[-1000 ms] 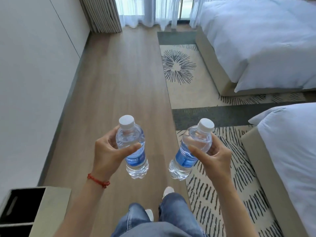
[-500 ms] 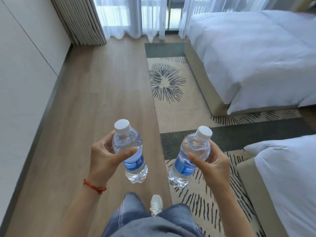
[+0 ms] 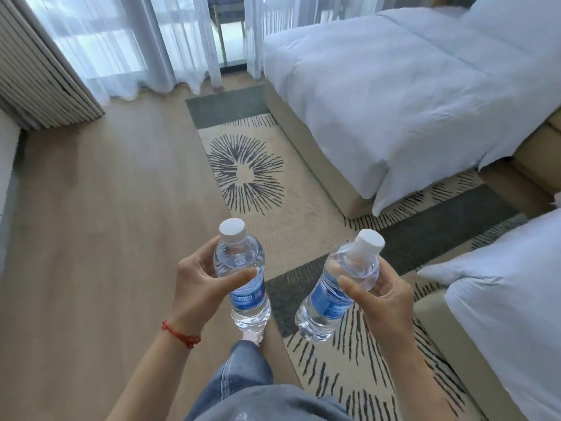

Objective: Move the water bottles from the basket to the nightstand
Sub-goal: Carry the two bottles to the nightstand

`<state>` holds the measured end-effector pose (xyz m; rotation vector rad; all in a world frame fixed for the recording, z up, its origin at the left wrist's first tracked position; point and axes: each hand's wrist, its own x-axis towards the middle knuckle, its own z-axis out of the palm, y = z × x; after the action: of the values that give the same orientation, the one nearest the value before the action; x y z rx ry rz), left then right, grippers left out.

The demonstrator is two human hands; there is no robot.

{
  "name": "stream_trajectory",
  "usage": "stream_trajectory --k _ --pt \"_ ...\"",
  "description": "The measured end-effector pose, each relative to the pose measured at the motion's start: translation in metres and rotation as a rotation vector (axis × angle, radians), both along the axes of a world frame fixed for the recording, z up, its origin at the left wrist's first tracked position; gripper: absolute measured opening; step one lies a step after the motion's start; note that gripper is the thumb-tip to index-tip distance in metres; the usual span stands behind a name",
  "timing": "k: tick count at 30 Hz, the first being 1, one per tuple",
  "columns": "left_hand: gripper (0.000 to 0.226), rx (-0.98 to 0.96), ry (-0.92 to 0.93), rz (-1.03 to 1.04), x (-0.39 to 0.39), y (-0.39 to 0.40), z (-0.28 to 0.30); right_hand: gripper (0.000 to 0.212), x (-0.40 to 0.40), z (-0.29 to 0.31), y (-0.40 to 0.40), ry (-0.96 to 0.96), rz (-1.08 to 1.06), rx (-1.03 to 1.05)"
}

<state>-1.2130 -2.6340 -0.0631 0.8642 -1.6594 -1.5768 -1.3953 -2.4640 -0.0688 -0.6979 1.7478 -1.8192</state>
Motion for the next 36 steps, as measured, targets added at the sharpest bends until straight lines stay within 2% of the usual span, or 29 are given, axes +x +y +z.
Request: stream_trajectory --k 8,14,17,21,29,33,36 --pt "0.070 -0.054 -0.050 -0.275 -0.099 -0.120 0.013 0.043 -0.052 0.008 -0.087 0.036 -0.225 -0.017" --pt "0.065 -0.012 -0.041 -0.386 -0.171 -0.151 0.010 0.042 -0.094 0.009 -0.105 0.027 -0.365 -0.018" --pt "0.066 -0.016 -0.046 -0.443 -0.208 -0.155 0.005 0.046 -0.119 0.006 -0.105 0.056 -0.410 0.018" --pt "0.058 -0.046 -0.050 -0.522 -0.260 -0.147 0.004 0.040 -0.156 0.005 -0.095 0.127 -0.464 0.049" --pt "0.051 -0.100 -0.039 -0.745 -0.372 -0.114 0.012 0.043 -0.220 0.005 -0.049 0.086 -0.705 0.051" --pt "0.048 -0.120 -0.019 -0.819 -0.423 -0.091 0.011 0.052 -0.246 0.001 -0.019 0.068 -0.835 0.068" --pt "0.046 -0.113 -0.007 -0.855 -0.458 -0.077 0.011 0.047 -0.268 0.001 0.000 0.069 -0.901 0.074"
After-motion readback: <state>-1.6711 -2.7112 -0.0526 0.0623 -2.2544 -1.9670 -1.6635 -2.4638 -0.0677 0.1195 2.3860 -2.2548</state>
